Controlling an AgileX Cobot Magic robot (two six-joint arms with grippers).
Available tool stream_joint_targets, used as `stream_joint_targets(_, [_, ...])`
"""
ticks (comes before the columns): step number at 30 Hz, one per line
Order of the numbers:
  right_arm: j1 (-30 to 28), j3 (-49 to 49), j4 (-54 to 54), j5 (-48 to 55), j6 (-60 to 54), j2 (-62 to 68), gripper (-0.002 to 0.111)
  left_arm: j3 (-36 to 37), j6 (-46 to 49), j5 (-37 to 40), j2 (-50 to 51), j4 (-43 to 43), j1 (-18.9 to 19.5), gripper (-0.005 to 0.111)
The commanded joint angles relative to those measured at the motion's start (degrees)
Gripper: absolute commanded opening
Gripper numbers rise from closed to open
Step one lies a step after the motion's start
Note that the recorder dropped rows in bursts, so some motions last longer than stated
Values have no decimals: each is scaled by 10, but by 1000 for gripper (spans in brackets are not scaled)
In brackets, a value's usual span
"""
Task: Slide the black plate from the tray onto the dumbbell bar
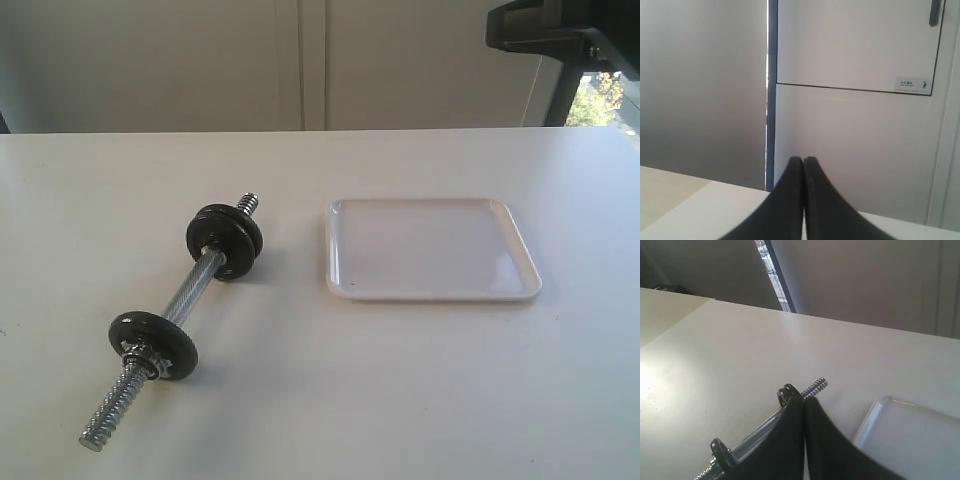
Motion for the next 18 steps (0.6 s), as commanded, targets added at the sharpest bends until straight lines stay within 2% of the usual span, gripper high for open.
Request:
stream_joint_targets(1, [-2,2,2,-3,1,-4,0,2,-6,-2,-27,-1,7,0])
stream_joint_targets(12, [-2,2,2,-3,1,-4,0,11,-6,-7,-27,-23,7,0])
stream_joint_targets(16, [-2,2,2,-3,1,-4,0,41,-6,5,-28,-205,7,0])
stream_joint_targets(18, [-2,2,2,-3,1,-4,0,56,-6,21,-28,-265,10,0])
